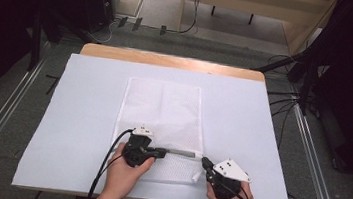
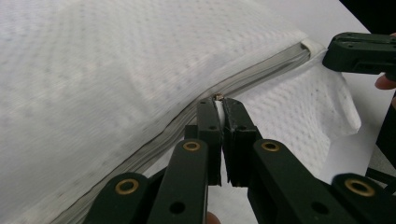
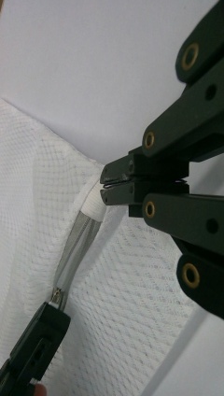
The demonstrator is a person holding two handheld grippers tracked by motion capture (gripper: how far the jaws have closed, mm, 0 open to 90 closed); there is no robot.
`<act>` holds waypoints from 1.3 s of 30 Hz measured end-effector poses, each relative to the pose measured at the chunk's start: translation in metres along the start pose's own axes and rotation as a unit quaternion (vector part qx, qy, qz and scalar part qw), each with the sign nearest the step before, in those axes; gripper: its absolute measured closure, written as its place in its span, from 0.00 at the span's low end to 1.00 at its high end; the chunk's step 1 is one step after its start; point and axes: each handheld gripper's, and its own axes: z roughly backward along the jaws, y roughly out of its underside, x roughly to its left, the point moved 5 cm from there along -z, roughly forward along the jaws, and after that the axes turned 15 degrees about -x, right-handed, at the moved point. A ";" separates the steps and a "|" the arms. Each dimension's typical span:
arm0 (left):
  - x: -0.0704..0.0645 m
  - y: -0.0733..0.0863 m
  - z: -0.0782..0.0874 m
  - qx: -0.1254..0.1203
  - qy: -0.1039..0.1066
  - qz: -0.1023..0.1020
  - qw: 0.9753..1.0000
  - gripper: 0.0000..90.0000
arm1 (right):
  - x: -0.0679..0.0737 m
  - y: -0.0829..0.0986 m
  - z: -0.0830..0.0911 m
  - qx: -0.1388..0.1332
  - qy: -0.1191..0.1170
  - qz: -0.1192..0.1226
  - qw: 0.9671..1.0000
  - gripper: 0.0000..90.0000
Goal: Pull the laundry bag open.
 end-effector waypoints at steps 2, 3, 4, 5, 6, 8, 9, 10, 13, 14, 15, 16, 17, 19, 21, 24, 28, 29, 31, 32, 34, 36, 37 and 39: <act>0.004 0.001 0.005 -0.002 -0.004 0.002 1.000 0.97 | 0.000 0.000 0.000 0.000 0.000 0.000 1.000 1.00; 0.006 0.001 0.007 -0.002 -0.006 0.002 1.000 0.97 | 0.000 0.000 0.000 0.000 0.000 -0.001 1.000 1.00; 0.008 0.002 0.009 -0.004 -0.008 0.003 1.000 0.97 | 0.000 0.000 0.000 0.000 0.000 0.000 1.000 1.00; 0.010 0.002 0.011 -0.004 -0.009 0.003 1.000 0.97 | 0.000 0.000 0.000 0.001 0.001 0.000 1.000 1.00; 0.013 0.003 0.015 -0.004 -0.013 0.005 1.000 0.97 | 0.000 0.000 0.000 0.001 0.001 0.001 1.000 1.00; 0.015 0.004 0.016 -0.004 -0.015 0.005 1.000 0.97 | 0.000 0.000 0.000 0.001 0.001 0.001 1.000 1.00; 0.018 0.005 0.019 -0.003 -0.022 0.003 1.000 0.97 | 0.000 0.000 0.000 0.001 0.001 0.001 1.000 1.00; 0.020 0.005 0.021 -0.004 -0.023 0.006 1.000 0.97 | -0.001 0.000 0.000 0.002 0.005 0.003 1.000 1.00; 0.027 0.007 0.028 -0.006 -0.028 0.010 1.000 0.97 | -0.005 0.000 0.002 0.000 0.010 0.000 1.000 1.00; 0.030 0.009 0.031 -0.006 -0.031 0.012 0.999 0.97 | -0.006 0.000 0.002 0.001 0.010 0.000 1.000 1.00; 0.030 0.009 0.031 -0.006 -0.031 0.012 0.999 0.97 | -0.006 0.000 0.002 0.001 0.010 0.000 1.000 1.00; 0.031 0.009 0.033 -0.007 -0.032 0.013 0.999 0.97 | -0.006 0.001 0.002 0.001 0.012 0.000 1.000 1.00; 0.033 0.010 0.035 -0.007 -0.033 0.012 0.999 0.97 | -0.007 0.001 0.002 0.001 0.012 0.000 1.000 1.00; 0.036 0.011 0.038 -0.008 -0.037 0.014 0.999 0.97 | -0.007 0.001 0.002 0.001 0.012 0.000 1.000 1.00; 0.040 0.012 0.040 -0.007 -0.040 0.014 0.999 0.97 | -0.007 0.001 0.002 0.001 0.012 -0.001 1.000 1.00; 0.046 0.015 0.046 -0.005 -0.044 0.015 0.999 0.97 | -0.008 0.001 0.003 0.001 0.012 -0.003 1.000 1.00; 0.050 0.015 0.050 -0.008 -0.050 0.016 0.999 0.97 | -0.008 0.001 0.003 0.002 0.014 -0.005 1.000 1.00; 0.052 0.015 0.052 -0.007 -0.051 0.016 0.999 0.97 | -0.008 0.001 0.003 0.002 0.013 -0.005 1.000 1.00; 0.055 0.015 0.054 -0.011 -0.054 0.019 0.998 0.97 | -0.009 0.001 0.003 0.002 0.015 -0.006 1.000 1.00; 0.057 0.015 0.056 -0.011 -0.056 0.020 0.998 0.97 | -0.009 0.001 0.003 0.002 0.015 -0.006 1.000 1.00; 0.061 0.015 0.061 -0.012 -0.059 0.020 0.998 0.97 | -0.010 0.001 0.004 0.001 0.016 -0.008 1.000 1.00; 0.064 0.016 0.063 -0.013 -0.062 0.020 0.998 0.97 | -0.011 0.001 0.004 0.001 0.015 -0.008 1.000 1.00; 0.064 0.016 0.063 -0.013 -0.062 0.020 0.998 0.97 | -0.011 0.001 0.004 0.001 0.015 -0.008 1.000 1.00; 0.067 0.016 0.067 -0.014 -0.065 0.023 0.998 0.97 | -0.012 0.002 0.004 0.002 0.017 -0.009 1.000 1.00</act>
